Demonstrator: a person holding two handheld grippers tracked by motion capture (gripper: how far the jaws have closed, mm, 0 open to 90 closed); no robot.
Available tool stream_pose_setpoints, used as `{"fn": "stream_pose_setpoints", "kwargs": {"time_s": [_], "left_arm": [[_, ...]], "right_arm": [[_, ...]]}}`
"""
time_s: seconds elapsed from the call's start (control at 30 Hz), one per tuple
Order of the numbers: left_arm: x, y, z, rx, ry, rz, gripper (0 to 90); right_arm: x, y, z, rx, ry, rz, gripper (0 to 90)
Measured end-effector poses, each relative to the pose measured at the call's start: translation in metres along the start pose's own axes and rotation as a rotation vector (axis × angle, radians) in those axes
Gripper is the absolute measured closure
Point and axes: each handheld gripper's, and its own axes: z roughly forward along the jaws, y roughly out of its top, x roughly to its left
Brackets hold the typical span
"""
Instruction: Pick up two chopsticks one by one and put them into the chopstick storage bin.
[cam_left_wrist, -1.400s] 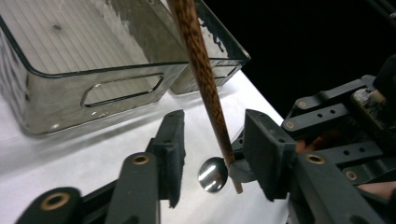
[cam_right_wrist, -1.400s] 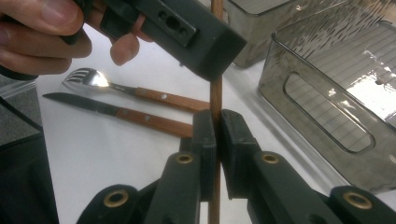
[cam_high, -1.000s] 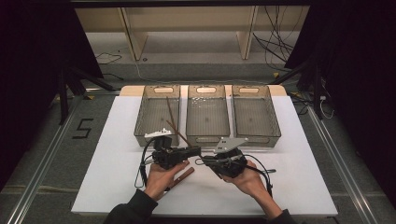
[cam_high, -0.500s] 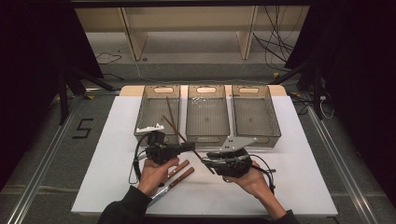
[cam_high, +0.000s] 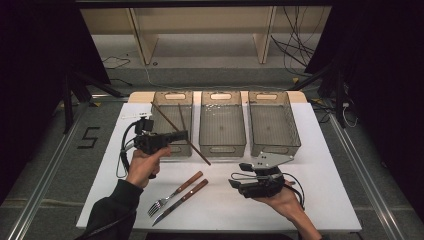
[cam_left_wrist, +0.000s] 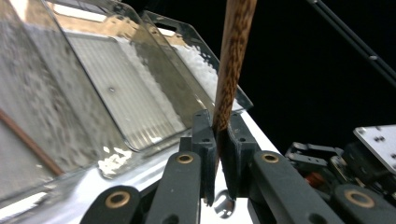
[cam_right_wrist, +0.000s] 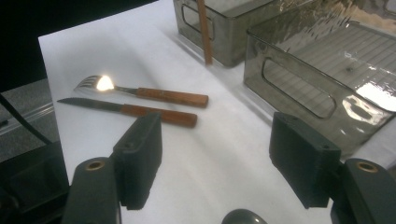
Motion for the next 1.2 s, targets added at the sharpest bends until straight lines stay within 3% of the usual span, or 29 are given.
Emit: {"fn": "stream_pose_setpoints", "kwargs": {"time_s": [0.43,0.6,0.8,1.0,1.2], "left_arm": [[0.021,0.047,-0.008,-0.02,0.077,-0.016,84.1],[0.029,0.062,-0.013,-0.046,0.1,-0.041,84.0],[0.037,0.079,-0.015,-0.06,0.153,-0.047,84.0],[0.049,0.09,-0.007,-0.003,0.236,-0.042,84.0],[0.06,0.087,0.003,0.048,0.287,-0.054,83.8]], "right_arm": [[0.0,-0.012,-0.005,0.004,-0.003,0.027,28.4],[-0.001,-0.014,-0.008,0.003,-0.01,0.03,27.4],[0.001,-0.015,-0.009,-0.005,-0.007,0.037,25.8],[0.002,-0.016,-0.011,-0.007,-0.005,0.028,25.3],[0.002,-0.017,-0.012,-0.005,-0.007,0.026,25.3]]}}
